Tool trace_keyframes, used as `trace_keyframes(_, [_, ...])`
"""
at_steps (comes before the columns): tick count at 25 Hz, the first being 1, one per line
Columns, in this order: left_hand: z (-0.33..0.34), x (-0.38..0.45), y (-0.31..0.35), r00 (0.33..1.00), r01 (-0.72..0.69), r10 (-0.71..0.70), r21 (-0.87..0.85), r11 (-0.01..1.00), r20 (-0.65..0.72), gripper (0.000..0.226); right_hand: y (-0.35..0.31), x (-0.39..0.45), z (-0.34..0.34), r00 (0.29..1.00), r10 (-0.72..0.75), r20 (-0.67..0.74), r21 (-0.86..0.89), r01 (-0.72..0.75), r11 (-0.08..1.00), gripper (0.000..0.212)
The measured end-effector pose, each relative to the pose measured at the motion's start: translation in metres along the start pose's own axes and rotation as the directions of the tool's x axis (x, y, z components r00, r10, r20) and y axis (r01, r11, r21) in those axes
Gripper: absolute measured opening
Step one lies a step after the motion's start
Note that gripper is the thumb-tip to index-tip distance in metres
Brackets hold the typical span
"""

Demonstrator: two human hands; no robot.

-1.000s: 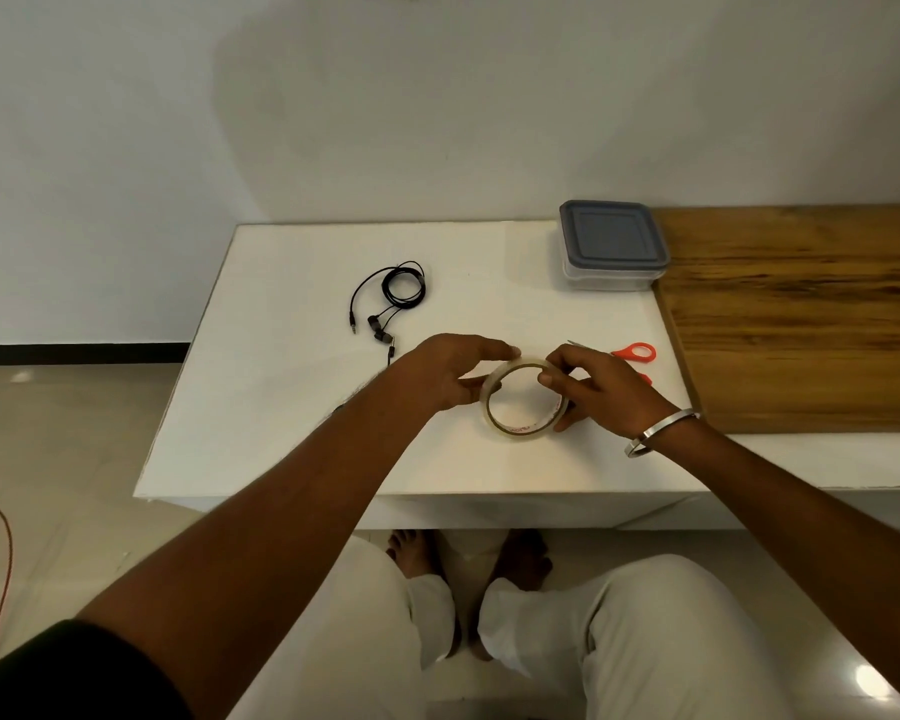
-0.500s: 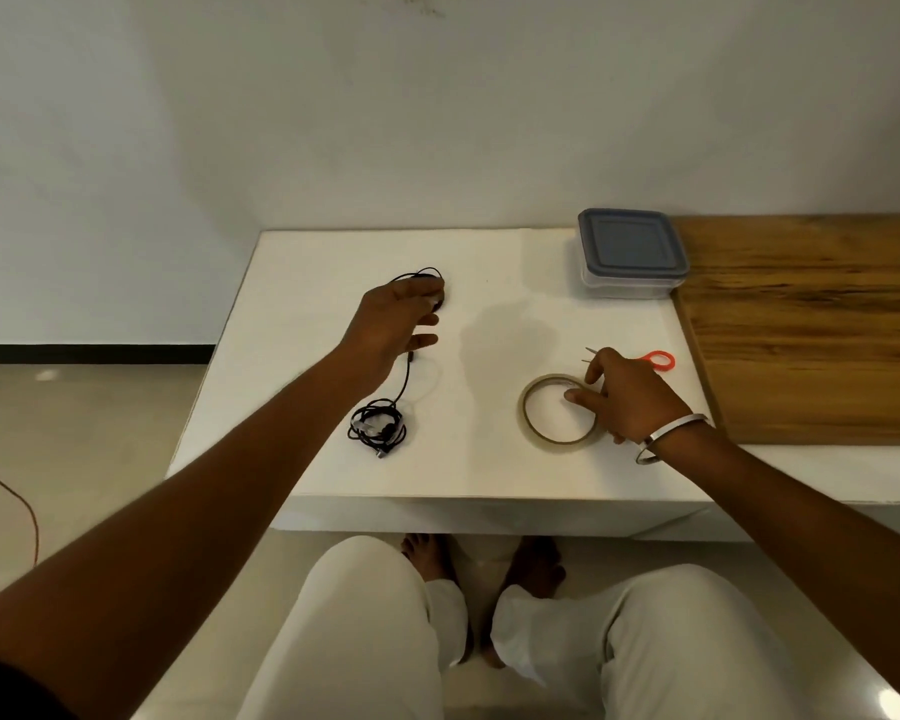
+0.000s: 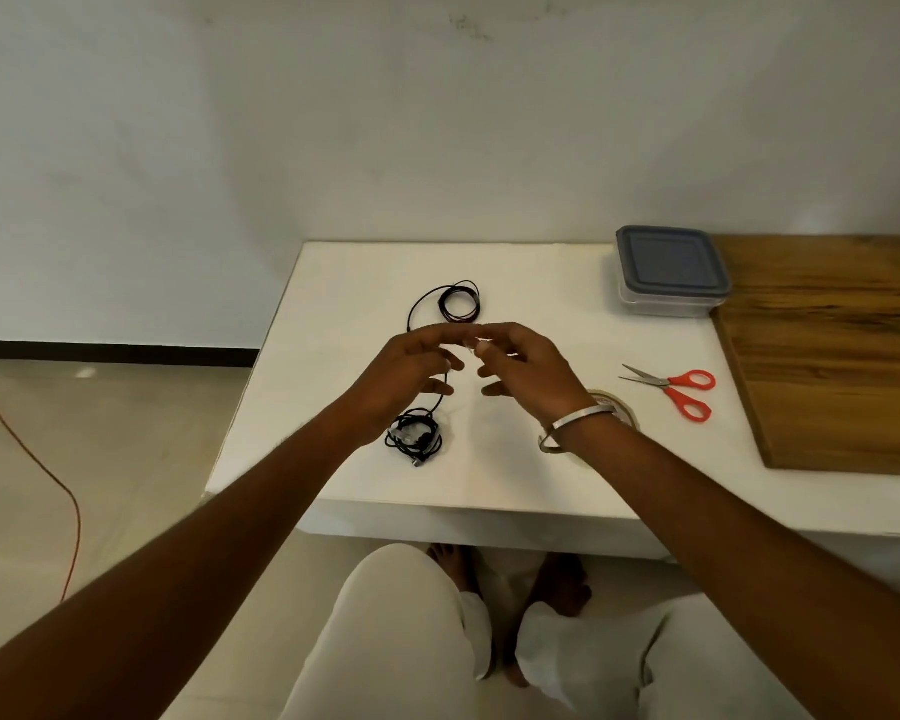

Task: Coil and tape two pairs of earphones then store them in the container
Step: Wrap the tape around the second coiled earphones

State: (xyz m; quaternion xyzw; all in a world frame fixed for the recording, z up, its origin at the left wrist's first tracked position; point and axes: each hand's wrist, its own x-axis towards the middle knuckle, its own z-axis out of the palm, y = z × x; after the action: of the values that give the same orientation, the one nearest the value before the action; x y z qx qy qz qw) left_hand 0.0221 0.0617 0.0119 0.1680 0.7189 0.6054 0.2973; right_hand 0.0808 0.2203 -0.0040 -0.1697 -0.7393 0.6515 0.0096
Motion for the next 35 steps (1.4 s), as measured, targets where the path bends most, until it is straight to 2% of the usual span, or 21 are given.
trace_keyframes(4, [-0.005,-0.005,-0.003,0.999,-0.038,0.037,-0.024,0.999,-0.035,0.061,-0.002,0.001,0.015,0.998,0.059,0.004,0.078,-0.059,0.995,0.027])
trace_keyframes(7, [-0.008,-0.011,-0.005,0.997,-0.057,0.059,0.028,0.998,-0.045,0.067,-0.003,0.0,0.017,0.993,0.119,0.009,0.159,-0.119,0.98,0.025])
trace_keyframes(12, [-0.009,-0.015,-0.012,0.997,-0.073,0.074,0.079,0.994,-0.015,0.073,-0.002,0.0,0.019,1.0,0.016,-0.022,0.088,-0.014,0.996,0.01])
trace_keyframes(16, [-0.014,-0.015,-0.015,0.996,-0.084,0.084,0.101,0.991,-0.004,0.074,0.001,0.004,0.024,0.997,-0.008,-0.073,0.049,0.011,0.999,0.009])
trace_keyframes(18, [-0.017,-0.013,-0.019,0.996,-0.076,0.08,0.118,0.99,-0.031,0.071,0.004,0.004,0.026,0.993,-0.064,-0.103,-0.014,0.062,0.998,0.006])
trace_keyframes(21, [-0.024,-0.01,-0.028,0.984,-0.019,0.059,0.235,0.972,-0.165,0.06,0.01,0.003,0.028,0.98,-0.155,-0.122,-0.044,0.151,0.988,0.006])
trace_keyframes(23, [-0.03,-0.009,-0.037,0.975,0.083,0.016,0.43,0.899,-0.223,0.047,0.013,0.003,0.028,0.981,-0.166,-0.098,-0.033,0.164,0.986,0.005])
trace_keyframes(26, [-0.032,-0.007,-0.053,0.985,0.168,-0.09,0.683,0.711,-0.149,0.031,0.019,0.003,0.028,0.984,-0.175,-0.029,-0.128,0.17,0.977,0.01])
trace_keyframes(29, [-0.025,-0.002,-0.056,0.991,0.13,-0.076,0.759,0.637,-0.106,0.034,0.025,0.004,0.027,0.963,-0.243,0.117,-0.284,0.267,0.921,0.029])
trace_keyframes(32, [-0.02,0.006,-0.055,0.99,0.139,-0.074,0.837,0.529,-0.118,0.032,0.03,0.007,0.031,0.935,-0.218,0.278,-0.474,0.331,0.816,0.048])
trace_keyframes(35, [-0.018,0.006,-0.06,0.993,0.118,-0.075,0.879,0.461,-0.094,0.027,0.036,0.009,0.041,0.928,-0.196,0.318,-0.612,0.359,0.704,0.056])
